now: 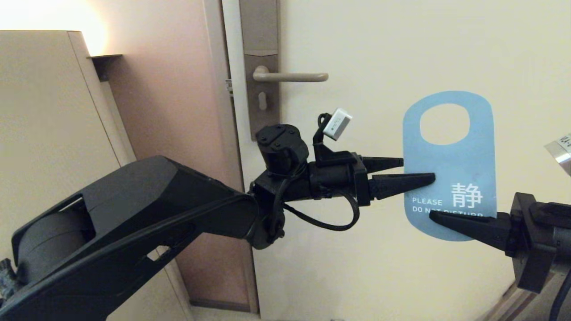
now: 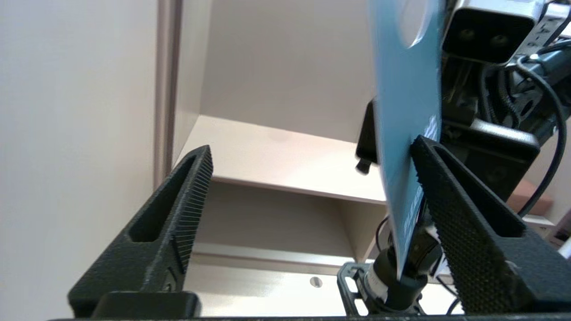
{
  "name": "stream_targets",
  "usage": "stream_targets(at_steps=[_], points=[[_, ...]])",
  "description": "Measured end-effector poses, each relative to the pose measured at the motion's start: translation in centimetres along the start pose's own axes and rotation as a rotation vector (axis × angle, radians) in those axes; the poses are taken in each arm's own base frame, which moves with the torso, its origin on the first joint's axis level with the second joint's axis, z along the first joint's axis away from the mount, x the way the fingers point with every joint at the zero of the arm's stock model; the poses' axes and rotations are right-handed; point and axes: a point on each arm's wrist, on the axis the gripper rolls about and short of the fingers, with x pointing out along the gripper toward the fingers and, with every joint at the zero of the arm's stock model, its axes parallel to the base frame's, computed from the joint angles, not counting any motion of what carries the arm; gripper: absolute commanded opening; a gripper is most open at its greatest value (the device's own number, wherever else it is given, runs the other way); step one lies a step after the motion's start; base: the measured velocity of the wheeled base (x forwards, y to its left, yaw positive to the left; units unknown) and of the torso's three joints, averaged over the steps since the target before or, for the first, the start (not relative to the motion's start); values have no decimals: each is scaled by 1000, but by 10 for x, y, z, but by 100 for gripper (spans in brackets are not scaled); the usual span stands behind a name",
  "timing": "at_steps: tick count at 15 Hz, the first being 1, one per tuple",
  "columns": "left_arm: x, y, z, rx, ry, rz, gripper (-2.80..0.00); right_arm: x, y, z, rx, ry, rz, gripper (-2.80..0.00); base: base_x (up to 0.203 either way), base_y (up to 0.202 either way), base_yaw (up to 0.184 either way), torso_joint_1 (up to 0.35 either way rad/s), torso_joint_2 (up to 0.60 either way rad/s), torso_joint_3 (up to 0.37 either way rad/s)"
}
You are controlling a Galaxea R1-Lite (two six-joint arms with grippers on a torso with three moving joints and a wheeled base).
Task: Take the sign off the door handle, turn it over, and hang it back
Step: Hand it to the other hand, then hang the sign back with the other side facing out
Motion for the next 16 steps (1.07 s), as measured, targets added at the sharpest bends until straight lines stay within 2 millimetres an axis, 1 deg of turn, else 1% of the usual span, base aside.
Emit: stream_targets(at_steps=[3,7,12,16], points=[[-16,1,0,-1,15,35,0,0,0,0,1,0,-1,-280,0,0,0,0,0,0],[-35,-3,2,22,27,77,0,-1,0,-1,2,2,-7,-280,0,0,0,0,0,0],[-57,-17,6,46,44,117,0,-4,-4,0,3,-9,-76,-280,0,0,0,0,0,0],[-67,-32,9,56,51,135,0,-9,-5,2,0,-25,-117,-280,0,0,0,0,0,0]])
